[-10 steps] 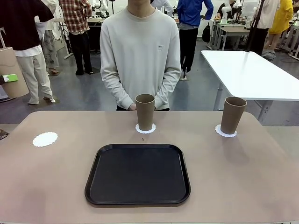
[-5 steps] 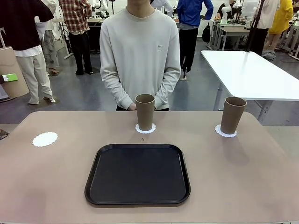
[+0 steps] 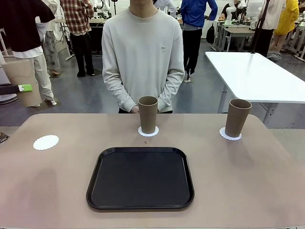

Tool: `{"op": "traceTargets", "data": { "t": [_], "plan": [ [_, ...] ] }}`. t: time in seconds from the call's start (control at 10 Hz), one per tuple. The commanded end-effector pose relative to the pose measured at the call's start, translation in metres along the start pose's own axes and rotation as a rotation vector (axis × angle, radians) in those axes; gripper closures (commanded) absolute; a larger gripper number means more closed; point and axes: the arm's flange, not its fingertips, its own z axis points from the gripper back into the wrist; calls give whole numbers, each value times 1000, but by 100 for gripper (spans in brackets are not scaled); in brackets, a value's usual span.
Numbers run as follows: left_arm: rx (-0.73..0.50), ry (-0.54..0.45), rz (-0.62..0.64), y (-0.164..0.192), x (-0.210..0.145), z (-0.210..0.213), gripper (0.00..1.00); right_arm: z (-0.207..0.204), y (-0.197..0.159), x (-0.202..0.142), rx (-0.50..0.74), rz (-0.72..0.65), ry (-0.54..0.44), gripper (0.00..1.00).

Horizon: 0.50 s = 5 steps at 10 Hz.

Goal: Place coasters on the table and set cups on them.
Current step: Take one Reusable plastic cup from the Flat Tray and place it on a coaster set by the human.

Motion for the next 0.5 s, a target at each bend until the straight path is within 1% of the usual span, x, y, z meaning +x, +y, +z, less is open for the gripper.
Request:
{"op": "traceTargets", "data": {
  "t": [0.0, 0.1, 0.2, 0.3, 0.4],
  "plan": [
    [-63, 35, -69, 20, -17, -7, 15, -2, 1, 0, -1, 3, -11, 0],
    [-104, 49, -112, 25, -27, -11, 15, -2, 1, 0, -1, 3, -11, 0],
    [-136, 42, -156, 27, -43, -12, 15, -2, 1, 0, -1, 3, -11, 0],
    [-156, 32, -180, 30, -53, -14, 15, -2, 1, 0, -1, 3, -11, 0],
    [-165, 20, -171, 33, -61, -15, 15, -2, 1, 0, -1, 3, -11, 0]
  ]
}}
